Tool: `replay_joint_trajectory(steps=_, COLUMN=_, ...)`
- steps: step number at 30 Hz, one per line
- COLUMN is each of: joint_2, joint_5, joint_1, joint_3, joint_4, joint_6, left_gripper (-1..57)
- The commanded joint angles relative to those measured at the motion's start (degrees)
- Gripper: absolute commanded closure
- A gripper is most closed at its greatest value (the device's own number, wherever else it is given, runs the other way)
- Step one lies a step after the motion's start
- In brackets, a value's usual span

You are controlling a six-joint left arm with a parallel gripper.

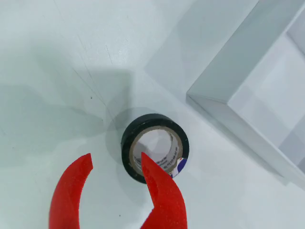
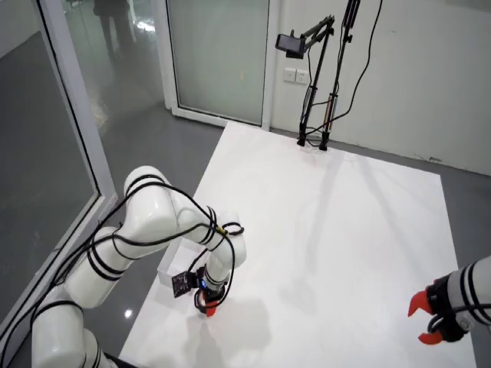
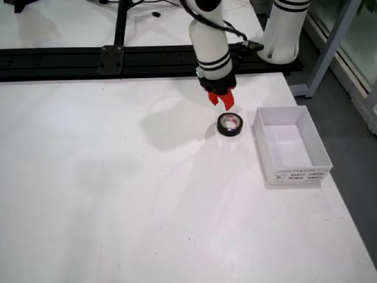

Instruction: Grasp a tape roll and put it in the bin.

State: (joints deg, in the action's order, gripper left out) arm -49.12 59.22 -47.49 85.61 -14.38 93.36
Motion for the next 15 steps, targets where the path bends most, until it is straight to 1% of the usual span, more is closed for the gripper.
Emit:
replay_joint_trajectory(steps=1, joint_2=-2.6, joint_5=-2.2, joint_1=1.8, joint_3=0.1, joint_4=-0.5, joint_6=0.4, left_gripper=34.1)
replay_joint_trajectory(steps=10, joint_2=-3.7, joint_5=-3.1, joint_1=2.2, joint_3=0.1, joint_4=-0.6, joint_6=0.6, left_gripper=34.4)
replay_joint_trajectory(steps=15, joint_2=-3.9, joint_5=-3.6, joint_1=2.2, joint_3=0.1, joint_4=-0.7, joint_6=0.9, left_gripper=36.1)
